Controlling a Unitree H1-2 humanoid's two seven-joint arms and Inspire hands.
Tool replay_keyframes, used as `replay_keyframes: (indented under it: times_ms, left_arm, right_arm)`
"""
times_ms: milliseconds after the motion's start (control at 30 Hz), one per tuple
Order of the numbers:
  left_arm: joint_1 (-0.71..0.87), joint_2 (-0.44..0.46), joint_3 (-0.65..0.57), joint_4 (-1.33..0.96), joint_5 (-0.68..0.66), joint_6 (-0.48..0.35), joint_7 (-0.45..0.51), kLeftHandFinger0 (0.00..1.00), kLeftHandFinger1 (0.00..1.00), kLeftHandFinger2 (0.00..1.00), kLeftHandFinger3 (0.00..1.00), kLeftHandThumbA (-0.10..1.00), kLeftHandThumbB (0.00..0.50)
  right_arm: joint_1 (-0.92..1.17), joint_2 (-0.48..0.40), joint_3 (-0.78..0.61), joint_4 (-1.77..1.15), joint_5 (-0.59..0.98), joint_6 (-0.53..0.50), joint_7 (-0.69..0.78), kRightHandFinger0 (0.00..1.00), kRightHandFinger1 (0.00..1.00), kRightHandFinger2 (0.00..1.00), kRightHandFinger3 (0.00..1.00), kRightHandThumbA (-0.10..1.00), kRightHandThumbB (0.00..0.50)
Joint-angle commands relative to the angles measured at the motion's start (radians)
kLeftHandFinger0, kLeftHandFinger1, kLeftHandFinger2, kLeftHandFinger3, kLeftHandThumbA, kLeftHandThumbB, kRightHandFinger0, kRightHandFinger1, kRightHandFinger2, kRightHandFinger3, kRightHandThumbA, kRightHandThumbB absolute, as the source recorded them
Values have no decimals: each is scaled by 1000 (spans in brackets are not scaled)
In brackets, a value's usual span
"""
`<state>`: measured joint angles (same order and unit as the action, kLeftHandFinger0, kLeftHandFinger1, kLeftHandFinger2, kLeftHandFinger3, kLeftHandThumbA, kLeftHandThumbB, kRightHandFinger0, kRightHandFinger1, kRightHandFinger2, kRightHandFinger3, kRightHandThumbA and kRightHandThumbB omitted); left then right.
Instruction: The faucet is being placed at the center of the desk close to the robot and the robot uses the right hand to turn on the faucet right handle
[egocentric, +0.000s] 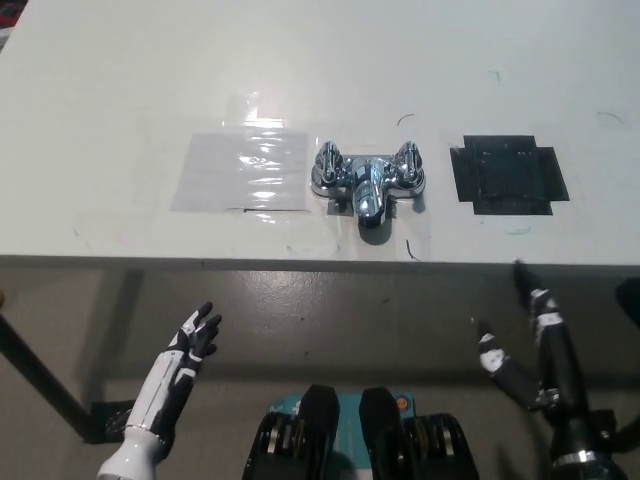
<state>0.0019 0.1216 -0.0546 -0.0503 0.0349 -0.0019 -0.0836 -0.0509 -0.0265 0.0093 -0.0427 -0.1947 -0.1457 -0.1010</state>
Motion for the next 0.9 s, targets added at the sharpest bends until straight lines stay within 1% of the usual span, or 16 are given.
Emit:
replay_keyframes:
  times_ms: [0,67,133,233,333,400,433,467,500,533,567,600,633,667,767,867]
  left_arm:
    - [-37,-5,-11,-30,-22,-35,-25,1000,1000,1000,1000,1000,84]
    - [-39,-6,-14,-30,-19,-33,-29,1000,1000,1000,1000,1000,78]
    - [-46,-8,-17,-26,-11,-37,-27,1000,1000,1000,1000,1000,75]
    - [-49,-8,-17,-28,-12,-34,-28,1000,1000,1000,1000,970,76]
    - [-51,-10,-18,-28,-13,-32,-30,1000,1000,1000,1000,951,70]
    - [-54,-9,-19,-20,-11,-40,-33,1000,1000,1000,1000,943,66]
    - [-54,-8,-19,-19,-11,-41,-35,1000,1000,1000,1000,942,67]
    - [-55,-7,-19,-16,-13,-42,-37,1000,1000,1000,1000,939,69]
    - [-56,-8,-18,-15,-14,-44,-37,1000,1000,1000,1000,937,70]
    - [-58,-8,-18,-11,-14,-47,-37,1000,1000,1000,1000,933,69]
    - [-60,-8,-19,-8,-13,-50,-36,1000,1000,1000,1000,931,68]
    - [-60,-9,-19,-9,-12,-49,-36,1000,1000,1000,1000,929,68]
    - [-57,-9,-17,-11,-15,-47,-35,1000,1000,1000,1000,925,68]
    - [-57,-10,-16,-11,-13,-43,-33,1000,1000,1000,1000,921,78]
    - [-61,-10,-19,-13,-5,-41,-30,1000,1000,1000,1000,914,72]
    - [-64,-6,-19,-5,-2,-52,-32,1000,1000,1000,1000,910,72]
  right_arm:
    - [-42,-2,-64,-128,-31,-51,-75,1000,1000,1000,1000,493,55]
    - [-56,-12,-81,-159,-51,-29,-75,1000,1000,1000,1000,569,64]
    - [-96,-33,-111,-214,-31,21,-59,1000,1000,1000,1000,595,56]
    - [-152,-58,-143,-259,-8,79,-39,1000,1000,1000,1000,674,78]
    - [-229,-89,-177,-285,36,140,-21,1000,1000,1000,1000,669,83]
    - [-287,-132,-190,-294,50,192,9,1000,1000,1000,1000,738,77]
    - [-321,-155,-193,-304,56,238,28,1000,1000,1000,1000,771,91]
    - [-382,-203,-189,-317,85,331,78,1000,1000,1000,1000,807,94]
    - [-402,-217,-186,-319,95,358,92,1000,1000,1000,1000,830,109]
    - [-461,-257,-175,-324,112,440,134,1000,1000,1000,1000,874,129]
    - [-536,-310,-150,-317,113,545,190,1000,1000,1000,1000,946,171]
    - [-573,-341,-133,-307,106,590,220,1000,1000,1000,1000,968,185]
    - [-632,-377,-106,-265,70,614,280,1000,1000,1000,1000,1000,242]
    - [-687,-402,-87,-222,61,616,333,1000,1000,1000,1000,1000,264]
    - [-855,-466,-12,-88,0,616,540,1000,1000,1000,1000,1000,267]
    - [-956,-445,22,10,-73,616,635,1000,1000,1000,1000,1000,252]
